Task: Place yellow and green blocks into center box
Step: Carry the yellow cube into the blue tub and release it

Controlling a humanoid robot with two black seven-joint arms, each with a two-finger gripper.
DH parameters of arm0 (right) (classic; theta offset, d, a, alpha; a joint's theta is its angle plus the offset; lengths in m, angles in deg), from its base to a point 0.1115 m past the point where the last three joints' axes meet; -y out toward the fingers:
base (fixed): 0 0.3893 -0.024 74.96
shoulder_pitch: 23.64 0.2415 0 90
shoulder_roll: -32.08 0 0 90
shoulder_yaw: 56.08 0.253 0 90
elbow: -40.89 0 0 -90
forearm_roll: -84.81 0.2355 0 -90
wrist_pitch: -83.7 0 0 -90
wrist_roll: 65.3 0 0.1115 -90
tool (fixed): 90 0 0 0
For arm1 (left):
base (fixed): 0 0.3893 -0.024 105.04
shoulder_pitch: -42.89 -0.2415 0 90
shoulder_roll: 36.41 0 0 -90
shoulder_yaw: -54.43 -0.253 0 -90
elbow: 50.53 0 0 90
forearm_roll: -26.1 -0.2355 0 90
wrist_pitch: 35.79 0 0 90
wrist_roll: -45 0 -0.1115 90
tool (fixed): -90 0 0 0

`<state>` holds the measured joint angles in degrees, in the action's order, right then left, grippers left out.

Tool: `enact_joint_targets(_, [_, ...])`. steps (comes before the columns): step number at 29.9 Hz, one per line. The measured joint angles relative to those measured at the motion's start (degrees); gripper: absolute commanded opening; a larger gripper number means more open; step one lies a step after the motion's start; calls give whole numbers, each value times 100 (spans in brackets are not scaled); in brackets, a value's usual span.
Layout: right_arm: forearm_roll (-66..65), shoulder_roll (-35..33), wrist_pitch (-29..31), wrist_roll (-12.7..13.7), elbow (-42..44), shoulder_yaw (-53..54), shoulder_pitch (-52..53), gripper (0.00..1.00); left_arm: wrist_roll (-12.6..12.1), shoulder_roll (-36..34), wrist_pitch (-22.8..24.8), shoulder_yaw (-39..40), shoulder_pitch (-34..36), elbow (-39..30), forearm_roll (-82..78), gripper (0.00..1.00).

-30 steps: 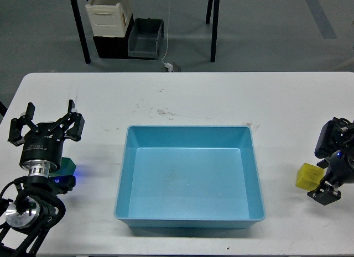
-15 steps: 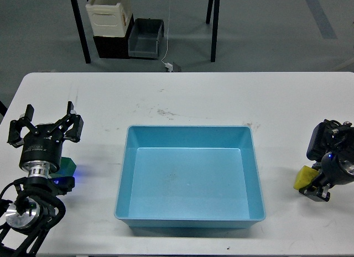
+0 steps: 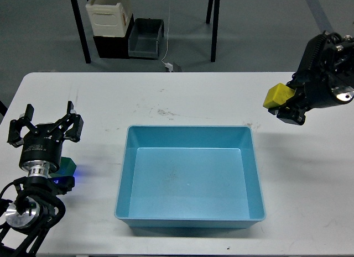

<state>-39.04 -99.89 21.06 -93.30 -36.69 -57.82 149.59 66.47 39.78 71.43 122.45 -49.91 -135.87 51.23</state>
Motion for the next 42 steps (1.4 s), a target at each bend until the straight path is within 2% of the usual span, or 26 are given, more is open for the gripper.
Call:
enact_joint_targets(5, [304, 727, 50, 0, -225, -24, 390, 4, -7, -21, -16, 2, 29, 0, 0, 100])
enact_joint_targets(14, [417, 2140, 65, 0, -230, -757, 535, 5, -6, -57, -81, 9, 207, 0, 0, 100])
enact_joint_targets(21, [469, 2750, 64, 1, 29, -1319, 231, 9, -1, -62, -88, 98, 215, -1, 7, 100])
enact_joint_targets(23, [468, 2861, 65, 1, 192, -1368, 39, 15, -1, -62, -89, 104, 241, -1, 8, 100])
enact_joint_targets(26, [460, 3026, 64, 2, 494, -1384, -211, 37, -3, -62, -95, 106, 267, -1, 9, 100])
enact_joint_targets(28, [467, 3148, 64, 2, 804, -1327, -434, 45, -3, -62, -96, 109, 269, -1, 8, 100])
enact_joint_targets(29, [475, 3222, 64, 2, 979, -1277, -558, 55, -3, -62, -96, 118, 269, -1, 10, 100])
enact_joint_targets(31, [490, 3318, 64, 0, 1200, -1177, -747, 82, -3, -62, -96, 154, 270, -1, 11, 100])
enact_joint_targets(33, [503, 3344, 64, 1, 1282, -1097, -849, 94, -3, -72, -96, 181, 270, -1, 15, 100])
enact_joint_targets(42, [509, 3223, 64, 0, 1316, -789, -823, 99, -46, -327, -88, 232, 276, -2, 8, 100])
